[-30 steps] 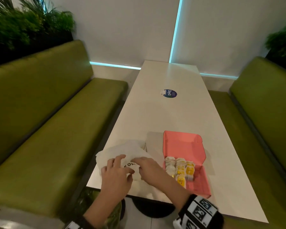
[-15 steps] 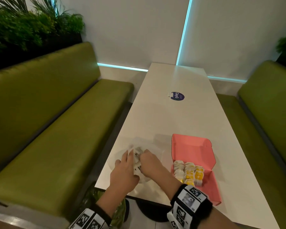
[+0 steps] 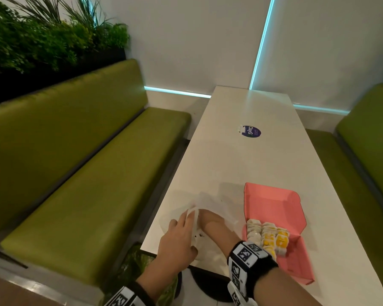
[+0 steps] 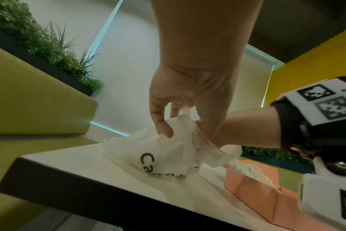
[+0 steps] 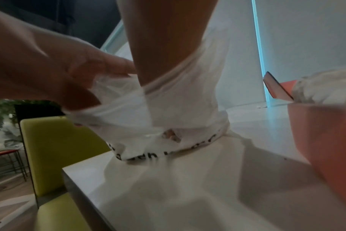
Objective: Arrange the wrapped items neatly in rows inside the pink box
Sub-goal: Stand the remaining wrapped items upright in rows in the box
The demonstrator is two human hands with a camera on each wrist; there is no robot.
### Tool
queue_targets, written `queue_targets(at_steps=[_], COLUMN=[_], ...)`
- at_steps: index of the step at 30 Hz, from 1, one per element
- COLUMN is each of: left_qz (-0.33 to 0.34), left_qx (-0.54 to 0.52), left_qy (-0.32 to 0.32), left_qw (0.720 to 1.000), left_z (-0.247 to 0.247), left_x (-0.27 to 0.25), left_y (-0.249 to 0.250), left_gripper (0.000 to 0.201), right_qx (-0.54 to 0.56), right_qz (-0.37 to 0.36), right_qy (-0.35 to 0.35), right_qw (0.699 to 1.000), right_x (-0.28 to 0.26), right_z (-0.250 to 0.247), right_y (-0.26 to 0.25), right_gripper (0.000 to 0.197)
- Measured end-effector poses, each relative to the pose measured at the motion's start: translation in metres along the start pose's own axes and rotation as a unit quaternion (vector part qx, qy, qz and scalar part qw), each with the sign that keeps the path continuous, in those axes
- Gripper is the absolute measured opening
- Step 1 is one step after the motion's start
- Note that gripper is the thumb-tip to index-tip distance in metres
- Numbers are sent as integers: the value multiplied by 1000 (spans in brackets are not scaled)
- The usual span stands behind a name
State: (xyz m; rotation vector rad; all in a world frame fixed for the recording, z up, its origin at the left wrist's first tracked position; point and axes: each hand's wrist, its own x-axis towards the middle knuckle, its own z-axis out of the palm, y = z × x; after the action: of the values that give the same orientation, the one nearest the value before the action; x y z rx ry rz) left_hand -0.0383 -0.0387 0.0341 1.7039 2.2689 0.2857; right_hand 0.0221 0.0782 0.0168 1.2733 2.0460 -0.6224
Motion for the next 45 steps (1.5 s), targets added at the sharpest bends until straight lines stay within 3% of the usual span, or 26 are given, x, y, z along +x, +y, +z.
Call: queue_targets(at_steps=[2,5,9,14,20,21,24,28,30,33,34,36,38,41,45], left_qz=[-6,-22,-30,-42,-85,-88,-84,-69,-36,77,102,121,117,70,5], left_qx=[15,29,45,48,57,56,62,52,11,-123,-206,-386,-563,-697,-731], left_qy=[5,5,5,13,17,19,24,38,116,279,290,231,104,-55,-91], left_qw=[1000,999,999,998,995,994,994,995,993,949,929,885,811,712,676], left_z=[1,0,0,5,7,8,10,9,2,-2,-7,-18,-24,-22,-15], left_x=[2,4,7,13,18,19,19,14,12,16,18,20,22,22,26], left_y=[0,2,8,18,20,20,22,29,34,42,49,67,86,109,124], left_gripper=[88,89,87,88,80,76,62,42,23,26,25,27,36,46,47], right_qx=[5,121,132,48,203,270,465,544,562,574,577,585,601,612,571], right_qz=[-26,-131,-144,-157,-206,-211,-245,-284,-293,-292,-290,-287,-289,-269,-204], right_qy=[93,233,256,262,280,272,247,239,245,250,246,229,208,205,278], right_qw=[995,956,947,951,915,899,814,752,733,723,722,723,716,714,745], right_x=[-11,-46,-71,-91,-94,-97,-112,-132,-140,-145,-145,-145,-142,-133,-125], right_z=[-5,-2,-2,-7,-20,-24,-36,-52,-56,-55,-52,-46,-37,-22,-8], right_y=[0,7,17,25,50,56,74,97,108,119,121,122,120,115,114], right_gripper=[38,33,27,24,29,24,26,18,15,14,13,13,14,19,29])
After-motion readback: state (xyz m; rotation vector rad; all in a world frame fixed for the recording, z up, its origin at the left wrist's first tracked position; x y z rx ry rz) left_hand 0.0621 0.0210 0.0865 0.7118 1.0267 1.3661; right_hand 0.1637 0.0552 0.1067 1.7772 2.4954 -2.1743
